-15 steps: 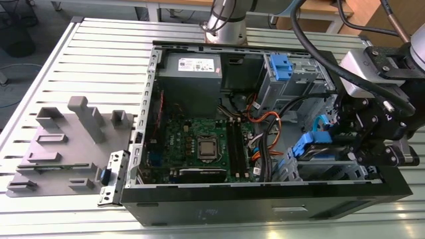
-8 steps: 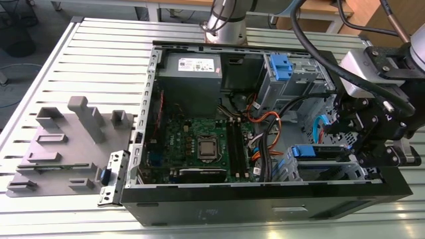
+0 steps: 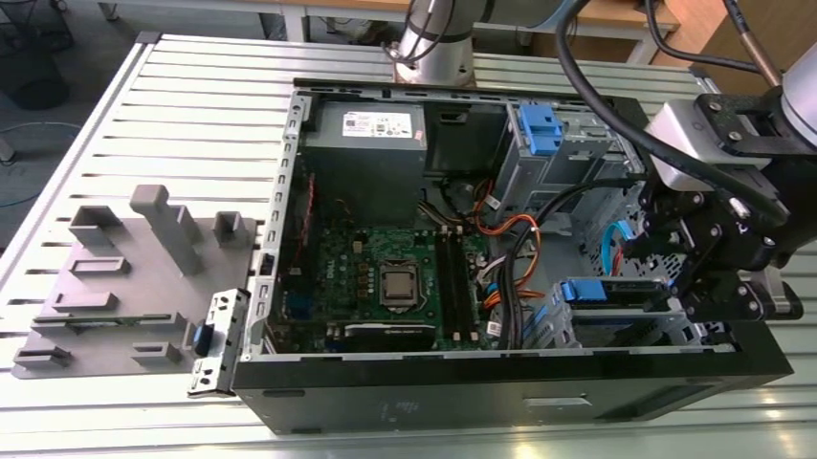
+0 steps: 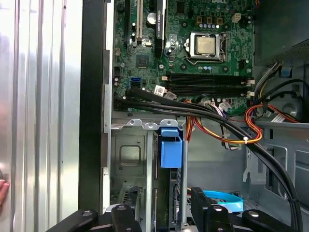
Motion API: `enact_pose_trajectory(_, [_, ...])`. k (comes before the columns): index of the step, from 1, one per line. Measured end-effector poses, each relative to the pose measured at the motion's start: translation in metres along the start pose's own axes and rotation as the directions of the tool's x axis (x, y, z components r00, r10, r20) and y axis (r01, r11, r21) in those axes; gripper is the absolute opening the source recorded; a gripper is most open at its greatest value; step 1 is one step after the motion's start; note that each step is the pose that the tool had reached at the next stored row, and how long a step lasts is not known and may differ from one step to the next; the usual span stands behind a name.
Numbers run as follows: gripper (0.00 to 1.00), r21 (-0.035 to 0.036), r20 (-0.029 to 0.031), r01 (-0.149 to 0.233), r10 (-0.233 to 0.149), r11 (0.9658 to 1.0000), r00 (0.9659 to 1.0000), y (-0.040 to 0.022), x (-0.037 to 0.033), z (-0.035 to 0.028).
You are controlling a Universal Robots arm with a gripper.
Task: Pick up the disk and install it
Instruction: 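Insert the disk into the insertion slot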
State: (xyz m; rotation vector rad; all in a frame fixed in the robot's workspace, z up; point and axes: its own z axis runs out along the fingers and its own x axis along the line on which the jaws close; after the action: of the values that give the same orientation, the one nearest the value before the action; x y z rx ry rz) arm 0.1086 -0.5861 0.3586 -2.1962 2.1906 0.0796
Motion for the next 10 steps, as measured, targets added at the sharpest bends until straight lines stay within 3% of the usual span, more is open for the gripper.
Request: enact_pose_trajectory(10, [0.55, 0.0000, -0.0001, 0.000, 0.000, 1.0000, 1.0000, -0.0001, -0.0047, 0.0003])
